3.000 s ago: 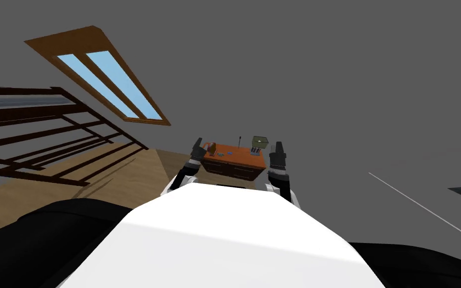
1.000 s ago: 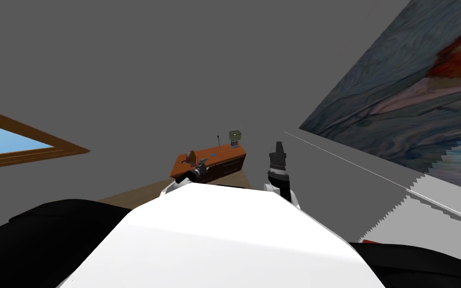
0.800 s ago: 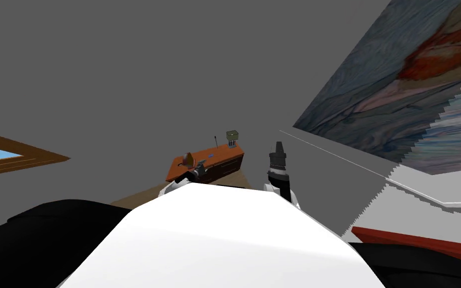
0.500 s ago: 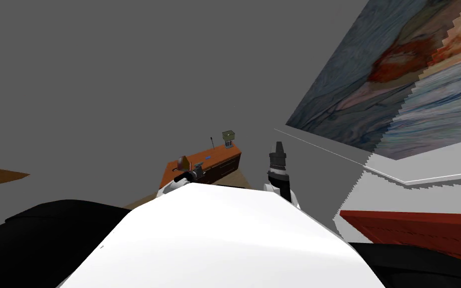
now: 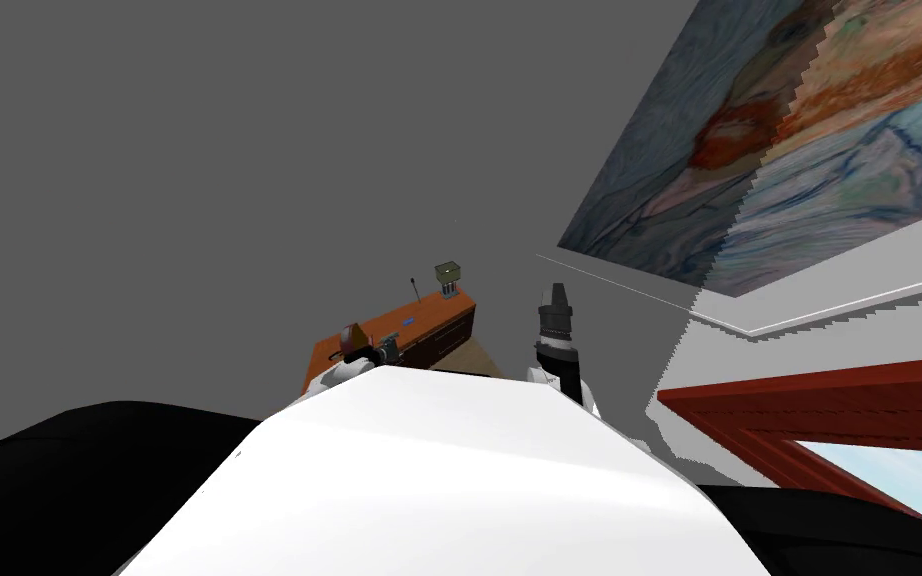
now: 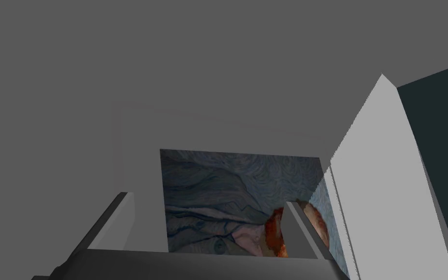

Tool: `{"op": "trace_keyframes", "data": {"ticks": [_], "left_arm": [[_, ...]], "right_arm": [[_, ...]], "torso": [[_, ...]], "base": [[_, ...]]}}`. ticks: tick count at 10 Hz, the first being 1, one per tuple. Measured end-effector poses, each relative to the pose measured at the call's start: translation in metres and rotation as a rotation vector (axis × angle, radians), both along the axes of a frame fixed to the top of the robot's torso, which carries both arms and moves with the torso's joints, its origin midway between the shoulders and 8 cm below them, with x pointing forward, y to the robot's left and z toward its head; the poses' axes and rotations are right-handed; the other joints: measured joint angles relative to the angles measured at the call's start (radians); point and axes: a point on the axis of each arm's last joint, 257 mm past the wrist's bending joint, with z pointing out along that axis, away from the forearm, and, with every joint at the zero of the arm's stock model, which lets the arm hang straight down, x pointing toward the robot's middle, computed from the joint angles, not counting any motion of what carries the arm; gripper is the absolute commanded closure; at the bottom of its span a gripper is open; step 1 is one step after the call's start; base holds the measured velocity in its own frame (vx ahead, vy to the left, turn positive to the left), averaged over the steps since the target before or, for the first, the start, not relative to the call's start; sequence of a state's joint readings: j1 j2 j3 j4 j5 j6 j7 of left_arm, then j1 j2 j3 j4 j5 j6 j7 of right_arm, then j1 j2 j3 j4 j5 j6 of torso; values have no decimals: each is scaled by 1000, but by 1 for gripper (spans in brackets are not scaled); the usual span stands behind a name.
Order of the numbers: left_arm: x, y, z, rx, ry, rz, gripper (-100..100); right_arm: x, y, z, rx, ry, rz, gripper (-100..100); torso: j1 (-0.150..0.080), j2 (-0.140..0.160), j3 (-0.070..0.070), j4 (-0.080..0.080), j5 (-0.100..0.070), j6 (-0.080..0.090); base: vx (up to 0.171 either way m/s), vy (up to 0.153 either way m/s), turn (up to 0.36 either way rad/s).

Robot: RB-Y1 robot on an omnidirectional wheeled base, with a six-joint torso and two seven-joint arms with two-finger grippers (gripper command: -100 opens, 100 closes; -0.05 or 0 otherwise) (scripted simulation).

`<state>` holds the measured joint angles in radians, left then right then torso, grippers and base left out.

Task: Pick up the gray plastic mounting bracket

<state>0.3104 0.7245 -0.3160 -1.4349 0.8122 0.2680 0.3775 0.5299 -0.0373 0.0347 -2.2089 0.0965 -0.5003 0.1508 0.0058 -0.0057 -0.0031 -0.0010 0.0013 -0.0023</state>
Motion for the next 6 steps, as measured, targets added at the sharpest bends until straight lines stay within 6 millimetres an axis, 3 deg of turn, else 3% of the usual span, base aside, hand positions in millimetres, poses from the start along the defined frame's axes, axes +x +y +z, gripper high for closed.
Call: {"op": "trace_keyframes", "data": {"ticks": [6], "left_arm": [[-42, 54, -27, -4, 200, 121, -100]], "right_arm": [[0, 0, 0, 0, 0, 0, 0]], "torso": [[-1, 0, 0, 0, 0, 0]], "base": [[13, 52, -210]]}}
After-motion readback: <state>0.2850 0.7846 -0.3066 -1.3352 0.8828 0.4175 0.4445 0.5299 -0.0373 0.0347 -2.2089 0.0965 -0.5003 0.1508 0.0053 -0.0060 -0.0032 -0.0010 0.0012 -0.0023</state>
